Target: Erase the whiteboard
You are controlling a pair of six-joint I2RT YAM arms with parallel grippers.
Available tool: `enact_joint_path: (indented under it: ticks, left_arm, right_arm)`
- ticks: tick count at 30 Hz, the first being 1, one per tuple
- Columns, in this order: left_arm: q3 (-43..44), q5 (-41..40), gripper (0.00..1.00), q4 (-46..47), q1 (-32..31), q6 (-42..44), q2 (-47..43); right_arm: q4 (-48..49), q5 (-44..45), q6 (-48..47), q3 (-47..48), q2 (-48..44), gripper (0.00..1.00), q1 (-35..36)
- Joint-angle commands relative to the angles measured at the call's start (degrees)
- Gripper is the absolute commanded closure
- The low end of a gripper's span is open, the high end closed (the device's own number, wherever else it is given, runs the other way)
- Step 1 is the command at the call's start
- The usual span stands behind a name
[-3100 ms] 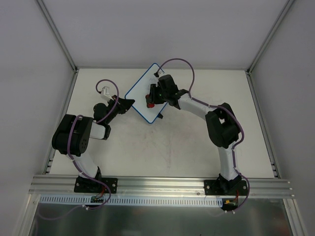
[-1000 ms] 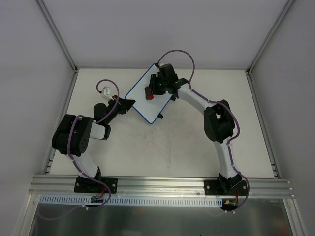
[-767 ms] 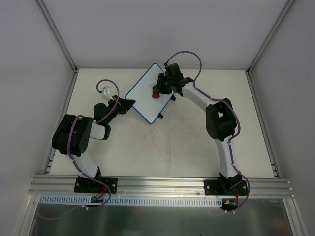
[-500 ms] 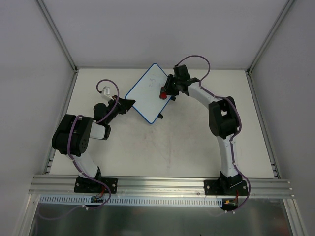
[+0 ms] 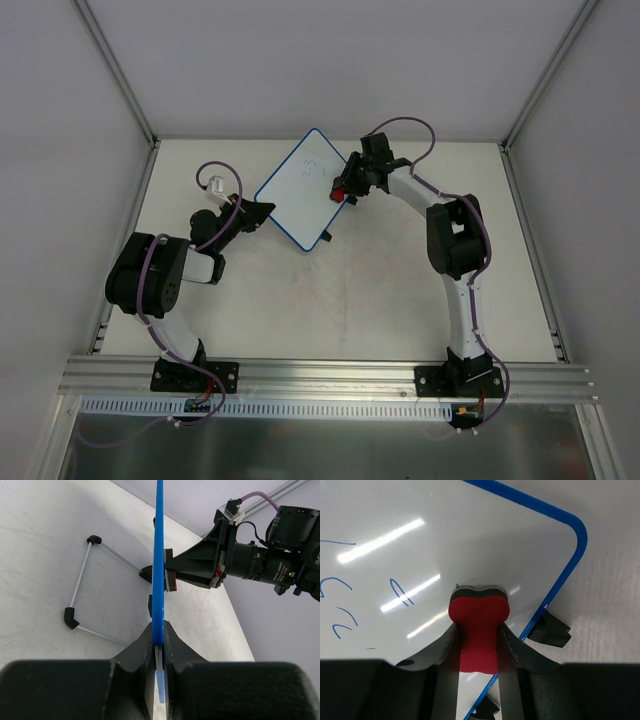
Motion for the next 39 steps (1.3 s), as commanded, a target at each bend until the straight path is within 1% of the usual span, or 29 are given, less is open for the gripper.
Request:
enact_joint_path:
  ticks: [1,5,8,12,16,20,24,30,34,39]
  left_arm:
    - [0.47,4.05,1.0,20.36,-1.33,2.53,0.05]
    - [0.47,4.14,1.0,20.36,-1.33,2.44,0.23]
    - [0.47,4.05,1.0,20.36,-1.33,2.53,0.14]
    - [0.65,4.23,1.0,20.36,-1.33,2.44,0.14]
    - [0.56,4.23,1.0,20.36,-1.33,2.53,0.23]
    - [0.74,4.23,1.0,20.36,-1.42,2.53,0.23]
    - [0.91,4.32,1.0,20.36,-1.33,2.44,0.32]
    - [0.65,4.32,1.0,20.36,-1.33,2.71,0.14]
    - [0.56,4.32,1.0,20.36,-1.42,2.71,0.05]
    - [0.56,4.32,1.0,20.36,-1.42,2.71,-0.03]
  right_arm:
    - [-1.64,0.11,0.78,0.66,2.03,1.0,0.29]
    - [-3.31,0.89,-0.62,2.95,1.16,1.0,0.38]
    - [-3.31,2.12,-1.32,2.43,0.54,1.0,0.38]
    - [-3.05,1.34,-1.5,2.6,1.51,1.0,0.55]
    - [-2.96,0.63,-2.55,3.3,1.95,1.0,2.22]
    - [-2.7,1.24,-6.59,4.53,0.55,1.0,4.94]
    - [-2.18,2.3,-13.26,5.94,-0.77,1.0,8.11]
    - [0.55,-4.36,-17.58,6.64,-1.22,1.0,10.57]
    - [1.17,-7.18,-21.44,7.43,-1.74,1.0,12.24]
    - [1.17,-7.45,-24.44,7.7,-2.36,1.0,13.91]
